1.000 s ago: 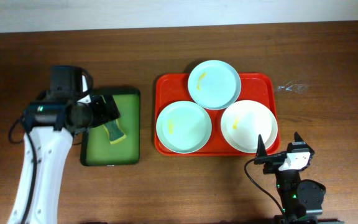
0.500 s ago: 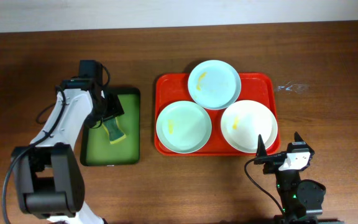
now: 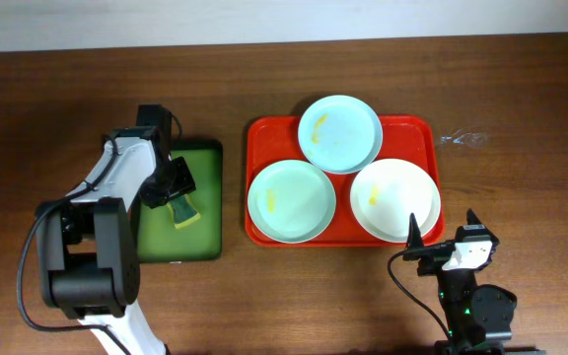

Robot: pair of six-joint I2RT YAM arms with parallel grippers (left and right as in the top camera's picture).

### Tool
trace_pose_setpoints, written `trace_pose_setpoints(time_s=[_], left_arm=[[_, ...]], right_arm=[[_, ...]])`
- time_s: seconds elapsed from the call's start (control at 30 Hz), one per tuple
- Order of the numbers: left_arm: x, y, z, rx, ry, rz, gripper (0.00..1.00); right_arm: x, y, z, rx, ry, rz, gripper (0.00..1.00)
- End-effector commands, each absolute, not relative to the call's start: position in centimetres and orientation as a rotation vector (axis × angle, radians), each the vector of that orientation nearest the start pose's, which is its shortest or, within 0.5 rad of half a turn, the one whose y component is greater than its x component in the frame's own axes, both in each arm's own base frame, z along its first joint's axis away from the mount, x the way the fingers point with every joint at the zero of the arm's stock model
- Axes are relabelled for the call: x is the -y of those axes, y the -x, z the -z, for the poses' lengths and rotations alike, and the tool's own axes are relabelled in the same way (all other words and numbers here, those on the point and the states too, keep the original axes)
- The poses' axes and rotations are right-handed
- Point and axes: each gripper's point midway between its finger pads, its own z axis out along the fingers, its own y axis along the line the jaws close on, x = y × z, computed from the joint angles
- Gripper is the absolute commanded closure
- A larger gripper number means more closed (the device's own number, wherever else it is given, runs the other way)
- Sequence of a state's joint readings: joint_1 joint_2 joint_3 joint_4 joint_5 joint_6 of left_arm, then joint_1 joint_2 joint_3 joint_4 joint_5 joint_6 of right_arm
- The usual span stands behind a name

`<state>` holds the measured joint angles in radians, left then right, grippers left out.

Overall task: Clean dirty plates on tray and stack at the side
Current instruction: 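Reach the left gripper down into the green tray and grasp the sponge, then lift the sponge with the left gripper out of the soapy water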

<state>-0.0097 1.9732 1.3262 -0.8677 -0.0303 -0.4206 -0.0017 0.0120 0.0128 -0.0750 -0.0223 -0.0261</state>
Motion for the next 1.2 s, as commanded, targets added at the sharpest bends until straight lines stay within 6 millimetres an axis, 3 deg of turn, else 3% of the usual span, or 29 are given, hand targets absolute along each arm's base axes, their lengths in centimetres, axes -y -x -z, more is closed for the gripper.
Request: trace_pose_setpoints(time_s=[0.0,0.03,0.07,0.13,0.17,0.2,0.23,0.27,0.33,0.37,0.4,0.43,0.53,0.57,0.67,0.7,0.77,0.8,0.83,0.87,0.97,1.0,1.03,1.1,1.17], left_arm=[[-0.1,-37.1,-0.9,-3.015,0.639,-0.015,0.41],[-0.1,-36.8,-0.6,-3.022,0.641,-0.018,0.29],[-0.1,-36.6,-0.4,-3.023,0.64,-0.017,0.26],[-0.1,-36.5,-0.1,-3.023,0.64,-0.018,0.28],[-0.1,-36.6,-0.1,-3.019,0.64,-0.016,0.34],[-0.1,-36.8,-0.1,-3.012,0.638,-0.015,0.46],[-0.1,-36.9,-0.1,-3.005,0.637,-0.012,0.81],[-0.1,-37.0,-0.1,-3.002,0.637,-0.012,0.99],[-0.2,-37.0,-0.1,-3.0,0.637,-0.023,1.0],[-0.5,-37.0,-0.1,-2.997,0.637,-0.044,0.91],[-0.6,-37.0,-0.1,-2.995,0.637,-0.057,0.43],[-0.6,-37.0,-0.1,-2.995,0.637,-0.056,0.02],[-0.6,-37.0,-0.1,-2.996,0.637,-0.057,0.01],[-0.6,-37.0,-0.1,-2.997,0.637,-0.057,0.1],[-0.6,-37.0,-0.1,-2.996,0.637,-0.057,0.92],[-0.6,-37.0,-0.1,-2.996,0.637,-0.057,1.0],[-0.6,-37.1,-0.1,-2.993,0.637,-0.056,1.0],[-0.6,-37.0,-0.1,-2.995,0.637,-0.055,0.8],[-0.5,-36.8,-0.1,-3.005,0.639,-0.052,0.23],[-0.5,-36.4,-0.1,-3.022,0.641,-0.054,0.01],[-0.5,-34.5,-0.1,-3.096,0.655,-0.078,0.01],[-0.4,-34.0,-0.1,-3.113,0.658,-0.081,0.08],[-0.4,-33.8,-0.1,-3.122,0.66,-0.085,0.35],[-0.4,-33.8,-0.1,-3.123,0.66,-0.085,1.0],[-0.4,-33.8,-0.1,-3.122,0.66,-0.085,1.0]], right_arm=[[-0.1,-24.6,-15.5,-1.65,0.02,0.009,0.02],[-0.1,-24.6,-15.5,-1.65,0.02,0.009,0.02],[-0.1,-24.6,-15.5,-1.65,0.02,0.009,0.02],[-0.1,-24.6,-15.5,-1.65,0.02,0.009,0.02],[-0.1,-24.6,-15.6,-1.65,0.02,0.009,0.02],[-0.1,-24.6,-15.5,-1.65,0.02,0.009,0.02],[-0.1,-24.6,-15.6,-1.65,0.02,0.009,0.02],[-0.1,-24.6,-15.5,-1.65,0.02,0.009,0.02],[-0.1,-24.6,-15.5,-1.65,0.02,0.009,0.02],[-0.1,-24.6,-15.5,-1.65,0.02,0.009,0.02],[-0.1,-24.6,-15.5,-1.65,0.02,0.009,0.02],[-0.1,-24.6,-15.5,-1.65,0.02,0.009,0.02],[-0.1,-24.6,-15.5,-1.65,0.02,0.009,0.02],[-0.1,-24.6,-15.5,-1.65,0.02,0.009,0.02],[-0.1,-24.6,-15.5,-1.65,0.02,0.009,0.02],[-0.1,-24.6,-15.5,-1.65,0.02,0.009,0.02],[-0.1,-24.6,-15.5,-1.65,0.02,0.009,0.02],[-0.1,-24.6,-15.5,-1.65,0.02,0.009,0.02],[-0.1,-24.6,-15.5,-1.65,0.02,0.009,0.02],[-0.1,-24.6,-15.5,-1.65,0.02,0.009,0.02],[-0.1,-24.6,-15.5,-1.65,0.02,0.009,0.02],[-0.1,-24.6,-15.5,-1.65,0.02,0.009,0.02],[-0.1,-24.6,-15.5,-1.65,0.02,0.009,0.02],[-0.1,-24.6,-15.5,-1.65,0.02,0.009,0.02],[-0.1,-24.6,-15.5,-1.65,0.02,0.009,0.02]])
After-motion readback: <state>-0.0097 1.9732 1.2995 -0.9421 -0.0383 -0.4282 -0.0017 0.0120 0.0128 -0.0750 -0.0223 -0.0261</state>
